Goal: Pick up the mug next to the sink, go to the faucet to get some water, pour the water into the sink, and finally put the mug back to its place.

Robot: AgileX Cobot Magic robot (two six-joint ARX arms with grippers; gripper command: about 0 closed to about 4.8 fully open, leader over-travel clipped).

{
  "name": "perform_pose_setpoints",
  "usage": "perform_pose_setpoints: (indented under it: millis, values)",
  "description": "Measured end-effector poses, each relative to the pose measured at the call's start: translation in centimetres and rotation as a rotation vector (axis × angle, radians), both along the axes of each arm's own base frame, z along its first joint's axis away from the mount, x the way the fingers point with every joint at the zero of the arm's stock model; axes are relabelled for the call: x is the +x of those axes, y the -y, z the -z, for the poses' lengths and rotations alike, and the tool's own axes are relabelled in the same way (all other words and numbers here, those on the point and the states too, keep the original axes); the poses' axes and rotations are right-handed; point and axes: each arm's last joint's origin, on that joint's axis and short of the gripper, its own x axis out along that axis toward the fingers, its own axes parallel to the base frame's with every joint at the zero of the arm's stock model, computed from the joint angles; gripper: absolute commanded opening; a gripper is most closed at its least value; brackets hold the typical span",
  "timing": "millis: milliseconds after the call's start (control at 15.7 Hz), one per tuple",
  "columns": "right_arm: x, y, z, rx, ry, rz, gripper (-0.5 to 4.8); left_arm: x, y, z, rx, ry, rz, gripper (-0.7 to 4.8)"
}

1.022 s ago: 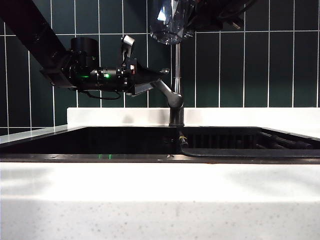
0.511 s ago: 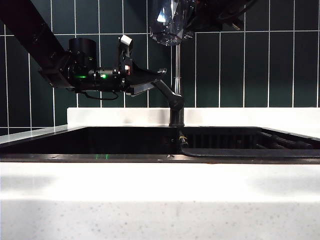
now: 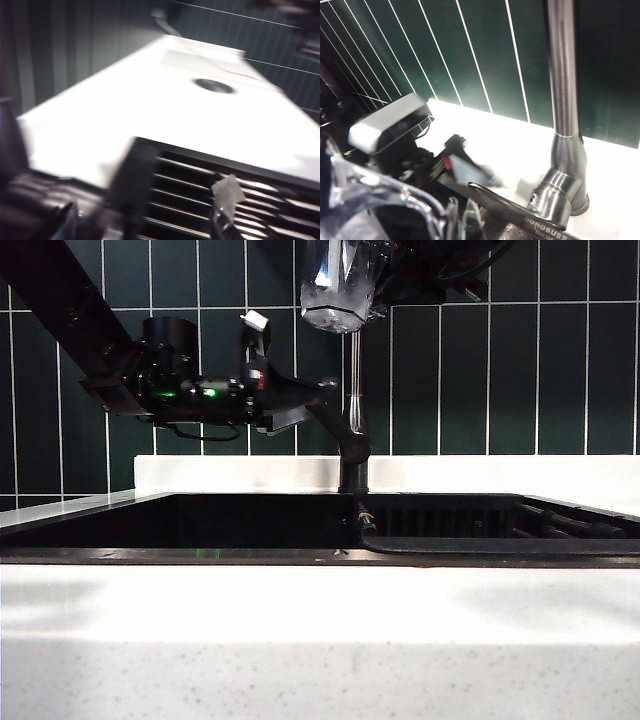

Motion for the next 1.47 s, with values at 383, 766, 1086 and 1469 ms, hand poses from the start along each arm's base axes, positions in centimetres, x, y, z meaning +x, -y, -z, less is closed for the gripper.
perform_pose_setpoints:
  millis: [383,766,1086,1469]
  values:
    - [0.0,0.0,0.1,-0.003,-0.008,0.001,-0.09,0.4,-0.1,0.1,0.006,0.010,-0.145,3.37]
    - [0.1,-0.1,0.4,-0.008,-0.020,0.001,-0.09,0.5,0.1,0.7,0.041,0.015,-0.178,3.38]
    - [0.2,-0.1,0.6,-0.011,-0.025,0.001,-0.09,0.5,0.1,0.7,0.042,0.015,-0.203,3.38]
    - [0.1,-0.3,0.7,-0.014,-0.031,-0.005,-0.09,0.6,1.6,0.6,0.060,0.029,-0.445,3.38]
